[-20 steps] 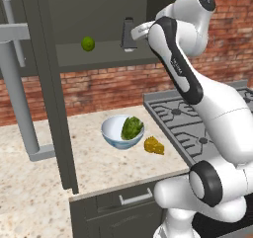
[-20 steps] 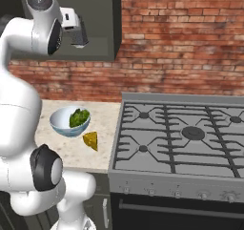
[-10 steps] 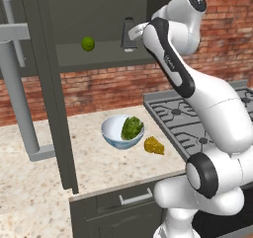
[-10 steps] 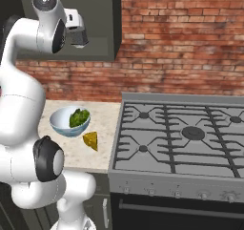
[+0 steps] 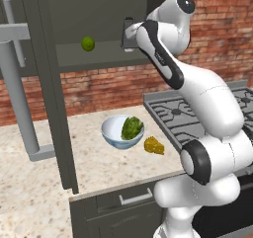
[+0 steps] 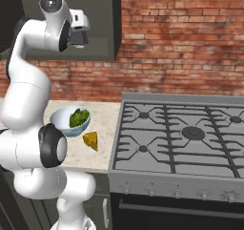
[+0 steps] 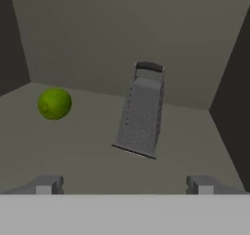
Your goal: Pick the cheese from the fridge and the cheese grater from the cabinet and place them next to the salad bowl.
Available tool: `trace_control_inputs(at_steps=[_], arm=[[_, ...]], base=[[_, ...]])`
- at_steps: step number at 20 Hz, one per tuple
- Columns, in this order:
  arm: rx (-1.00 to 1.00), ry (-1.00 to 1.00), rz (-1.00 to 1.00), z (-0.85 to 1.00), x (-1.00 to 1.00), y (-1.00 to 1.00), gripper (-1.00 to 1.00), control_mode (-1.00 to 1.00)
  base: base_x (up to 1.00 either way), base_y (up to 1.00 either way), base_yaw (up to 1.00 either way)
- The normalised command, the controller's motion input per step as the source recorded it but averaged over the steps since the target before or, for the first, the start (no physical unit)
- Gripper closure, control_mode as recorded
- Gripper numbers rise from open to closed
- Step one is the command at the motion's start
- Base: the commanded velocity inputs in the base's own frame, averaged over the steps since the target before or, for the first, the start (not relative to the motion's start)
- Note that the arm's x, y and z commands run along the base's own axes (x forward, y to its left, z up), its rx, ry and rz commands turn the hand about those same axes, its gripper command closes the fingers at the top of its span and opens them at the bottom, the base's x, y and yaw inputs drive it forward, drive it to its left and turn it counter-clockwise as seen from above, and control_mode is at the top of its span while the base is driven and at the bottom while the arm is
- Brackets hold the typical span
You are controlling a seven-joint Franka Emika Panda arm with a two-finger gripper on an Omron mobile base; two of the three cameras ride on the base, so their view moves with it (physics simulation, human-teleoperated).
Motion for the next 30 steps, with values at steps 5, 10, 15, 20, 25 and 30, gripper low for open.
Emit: trace_control_inputs(at_steps=[5, 10, 15, 20, 25, 30], arm=[[0.0, 0.0, -0.1, 0.0, 0.52, 0.0, -1.0, -1.0], [0.0, 0.0, -0.05, 0.0, 0.48, 0.01, -1.0, -1.0], [0.0, 0.01, 0.01, 0.0, 0.29, 0.01, -1.0, -1.0], [0.0, 0.0, 0.04, -0.03, 0.34, 0.0, -1.0, -1.0], [0.0, 0.0, 0.02, -0.09, 0.35, 0.02, -1.0, -1.0], [0.0, 0.0, 0.01, -0.05, 0.26, 0.02, -1.0, -1.0]], base=[[0.0, 0.0, 0.0], [0.0, 0.0, 0.0], [0.0, 0.0, 0.0], [0.0, 0.0, 0.0], [0.0, 0.0, 0.0], [0.0, 0.0, 0.0]])
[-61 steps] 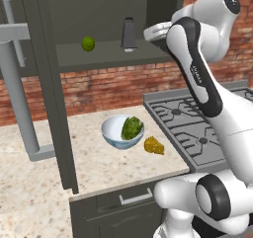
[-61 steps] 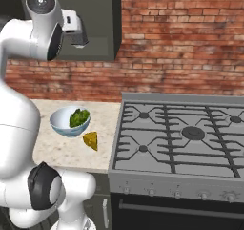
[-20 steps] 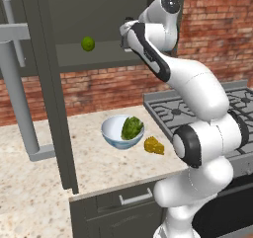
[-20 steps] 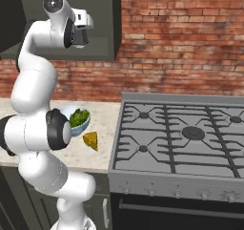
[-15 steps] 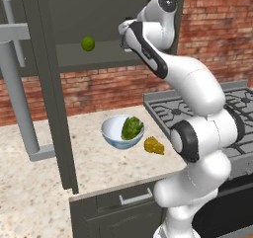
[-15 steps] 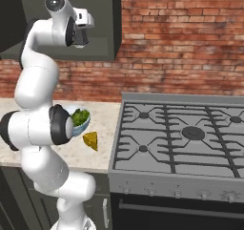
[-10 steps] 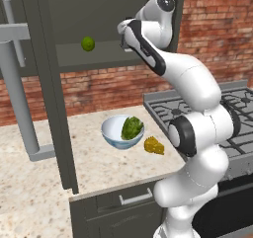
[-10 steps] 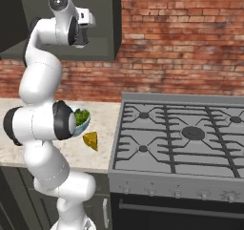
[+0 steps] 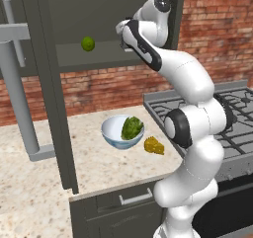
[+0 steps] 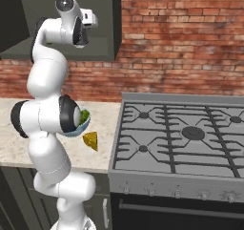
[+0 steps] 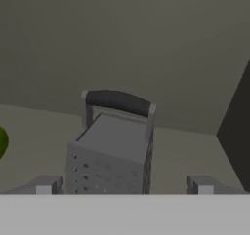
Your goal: Pick the cheese from the fridge and the cheese grater from the cabinet and place them next to the salad bowl.
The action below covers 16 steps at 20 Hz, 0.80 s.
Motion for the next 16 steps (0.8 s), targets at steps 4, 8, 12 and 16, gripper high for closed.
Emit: trace_control_inputs(at_steps=[4, 8, 12, 16], arm=[[0.0, 0.0, 0.0, -0.06, 0.25, 0.09, -1.0, -1.0], [0.0, 0.0, 0.0, -0.11, 0.27, 0.07, -1.0, -1.0], [0.0, 0.0, 0.0, 0.0, 0.02, 0.07, -1.0, -1.0], [0.0, 0.0, 0.0, 0.0, 0.0, 0.07, -1.0, -1.0]], base=[[0.0, 0.0, 0.0], [0.0, 0.0, 0.0], [0.0, 0.0, 0.0], [0.0, 0.0, 0.0]])
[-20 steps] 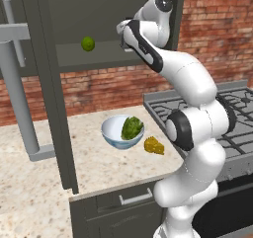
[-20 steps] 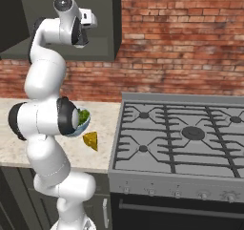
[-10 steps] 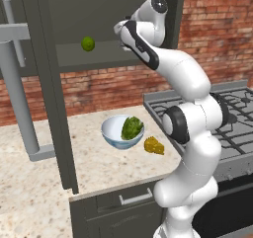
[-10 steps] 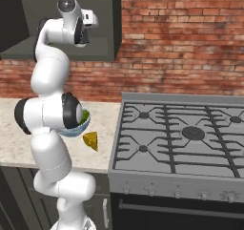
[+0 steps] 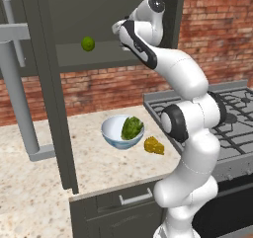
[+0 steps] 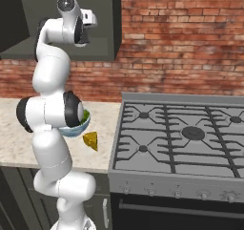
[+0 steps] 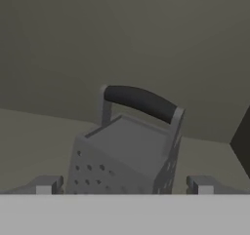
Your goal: Pick the cheese from the fridge and the cheese grater from the cabinet and place them next to the salad bowl.
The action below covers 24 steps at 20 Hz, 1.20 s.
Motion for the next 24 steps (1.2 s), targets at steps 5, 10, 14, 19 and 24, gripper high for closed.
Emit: trace_control_inputs(at_steps=[5, 10, 14, 19, 24], arm=[[0.0, 0.0, 0.0, 0.0, 0.0, 0.07, 1.0, -1.0], [0.0, 0.0, 0.0, 0.0, 0.0, 0.0, 1.0, -1.0], [0.0, 0.0, 0.0, 0.0, 0.0, 0.0, 1.0, -1.0], [0.0, -0.01, 0.0, 0.0, -0.34, -0.01, 1.0, -1.0], [0.0, -0.11, 0.0, 0.0, -0.79, -0.15, 1.0, -1.0]], base=[[0.0, 0.0, 0.0], [0.0, 0.0, 0.0], [0.0, 0.0, 0.0], [0.0, 0.0, 0.0], [0.0, 0.0, 0.0]])
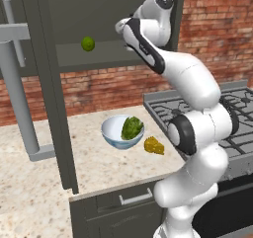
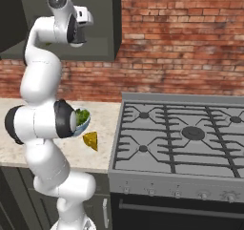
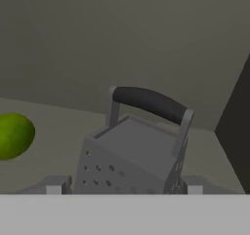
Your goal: Pick the cheese from the fridge and the cheese grater from the cabinet and place them next to the salad bowl.
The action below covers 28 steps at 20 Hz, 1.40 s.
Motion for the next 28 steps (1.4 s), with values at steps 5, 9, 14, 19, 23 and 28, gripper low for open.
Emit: trace_control_inputs(at_steps=[5, 9, 14, 19, 23, 28], arm=[[0.0, -0.1, 0.0, 0.0, -0.84, -0.19, 1.0, -1.0], [0.0, -0.03, 0.0, 0.0, -0.82, -0.08, 1.0, -1.0], [0.01, -0.02, 0.05, 0.0, -0.89, 0.0, 1.0, -1.0], [0.03, 0.0, 0.09, 0.0, -0.98, 0.0, 1.0, -1.0], [0.02, 0.01, 0.13, 0.0, -0.99, 0.0, 1.0, -1.0], [0.0, 0.01, 0.11, 0.0, -0.99, 0.08, 1.0, -1.0]], base=[[0.0, 0.0, 0.0], [0.0, 0.0, 0.0], [0.0, 0.0, 0.0], [0.0, 0.0, 0.0], [0.0, 0.0, 0.0], [0.0, 0.0, 0.0]])
